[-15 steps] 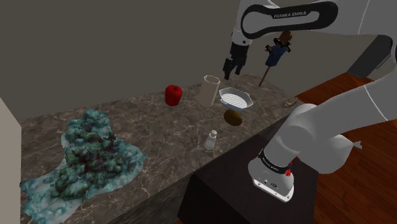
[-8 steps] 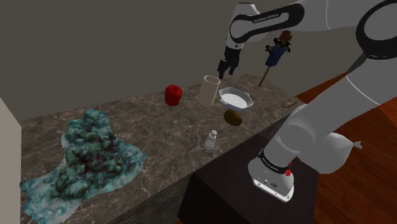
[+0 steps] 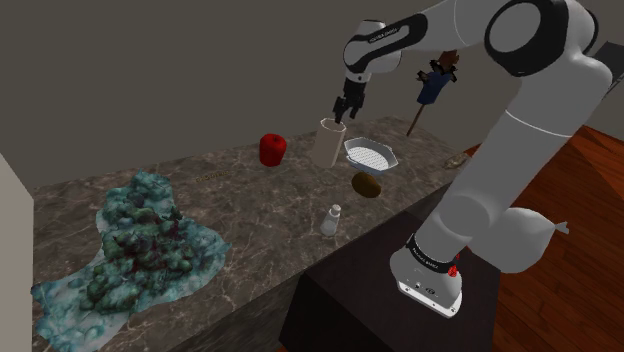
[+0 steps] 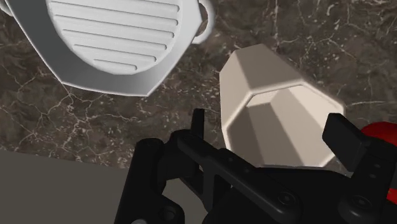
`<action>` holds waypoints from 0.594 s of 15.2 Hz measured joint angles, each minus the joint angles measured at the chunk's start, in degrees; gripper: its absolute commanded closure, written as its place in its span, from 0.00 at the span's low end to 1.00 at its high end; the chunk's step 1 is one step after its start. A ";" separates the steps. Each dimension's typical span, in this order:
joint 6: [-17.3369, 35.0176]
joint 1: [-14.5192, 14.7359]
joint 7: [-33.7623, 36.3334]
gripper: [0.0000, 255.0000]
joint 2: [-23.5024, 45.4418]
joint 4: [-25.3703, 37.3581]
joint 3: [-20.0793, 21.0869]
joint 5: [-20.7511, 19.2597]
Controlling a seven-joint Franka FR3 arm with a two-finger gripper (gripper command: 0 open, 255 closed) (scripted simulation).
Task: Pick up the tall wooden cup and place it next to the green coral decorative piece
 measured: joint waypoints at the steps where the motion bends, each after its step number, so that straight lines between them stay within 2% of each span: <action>1: 0.56 -0.55 -1.48 0.00 2.01 1.44 -0.43 1.09; 3: 1.94 -1.06 -3.03 0.00 5.74 3.67 -0.54 3.02; 9: 5.84 -1.71 -4.62 0.00 9.28 3.15 -0.46 4.74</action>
